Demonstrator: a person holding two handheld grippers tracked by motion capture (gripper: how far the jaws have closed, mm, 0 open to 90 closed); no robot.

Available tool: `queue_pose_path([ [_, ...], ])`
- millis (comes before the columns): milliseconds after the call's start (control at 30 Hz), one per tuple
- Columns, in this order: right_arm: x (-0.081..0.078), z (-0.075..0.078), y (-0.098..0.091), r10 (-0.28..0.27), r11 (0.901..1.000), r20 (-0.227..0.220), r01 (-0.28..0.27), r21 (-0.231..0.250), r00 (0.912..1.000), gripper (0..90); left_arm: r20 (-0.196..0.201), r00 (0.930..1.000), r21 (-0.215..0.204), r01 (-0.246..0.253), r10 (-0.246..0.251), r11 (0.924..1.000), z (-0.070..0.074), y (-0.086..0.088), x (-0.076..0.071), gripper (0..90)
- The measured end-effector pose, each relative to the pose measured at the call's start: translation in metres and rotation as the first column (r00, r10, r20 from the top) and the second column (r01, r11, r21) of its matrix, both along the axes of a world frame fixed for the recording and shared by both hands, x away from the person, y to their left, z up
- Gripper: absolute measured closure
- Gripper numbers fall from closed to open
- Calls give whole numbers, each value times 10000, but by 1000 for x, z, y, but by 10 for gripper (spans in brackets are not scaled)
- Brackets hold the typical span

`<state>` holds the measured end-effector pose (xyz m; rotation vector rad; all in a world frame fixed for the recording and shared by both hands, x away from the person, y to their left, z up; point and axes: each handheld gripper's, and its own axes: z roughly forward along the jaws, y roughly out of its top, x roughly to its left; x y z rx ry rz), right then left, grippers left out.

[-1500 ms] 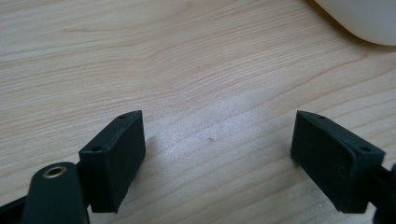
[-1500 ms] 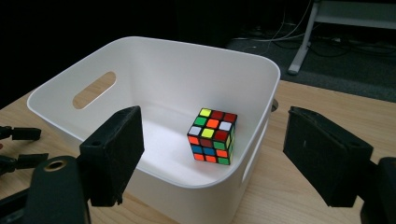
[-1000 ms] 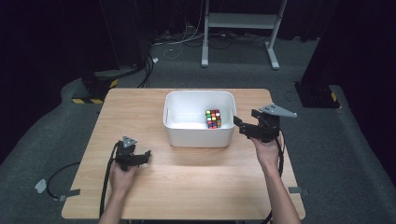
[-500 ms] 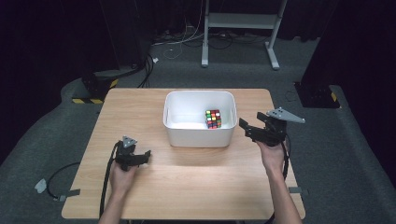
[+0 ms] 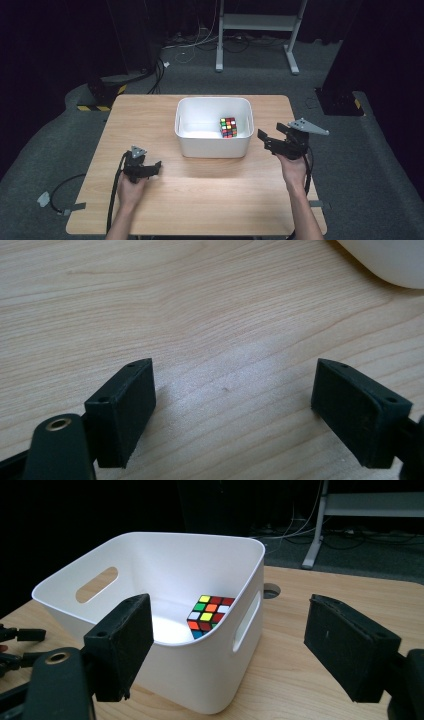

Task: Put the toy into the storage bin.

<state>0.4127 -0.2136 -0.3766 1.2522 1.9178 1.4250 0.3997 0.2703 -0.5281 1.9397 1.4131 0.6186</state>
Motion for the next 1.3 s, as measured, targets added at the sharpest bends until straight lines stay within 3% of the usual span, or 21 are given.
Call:
queue_pose_path([
  [500, -11, -9, -2, 36, 9997, -118, -39, -227, 9999, 194, 0, 10000, 2, -1, 1, 10000, 0, 0, 0, 180],
  [1300, -20, -32, -5, 202, 9997, -171, -205, -121, 9996, 194, 1, 10000, 3, -1, 1, 10000, 0, 0, 0, 180],
])
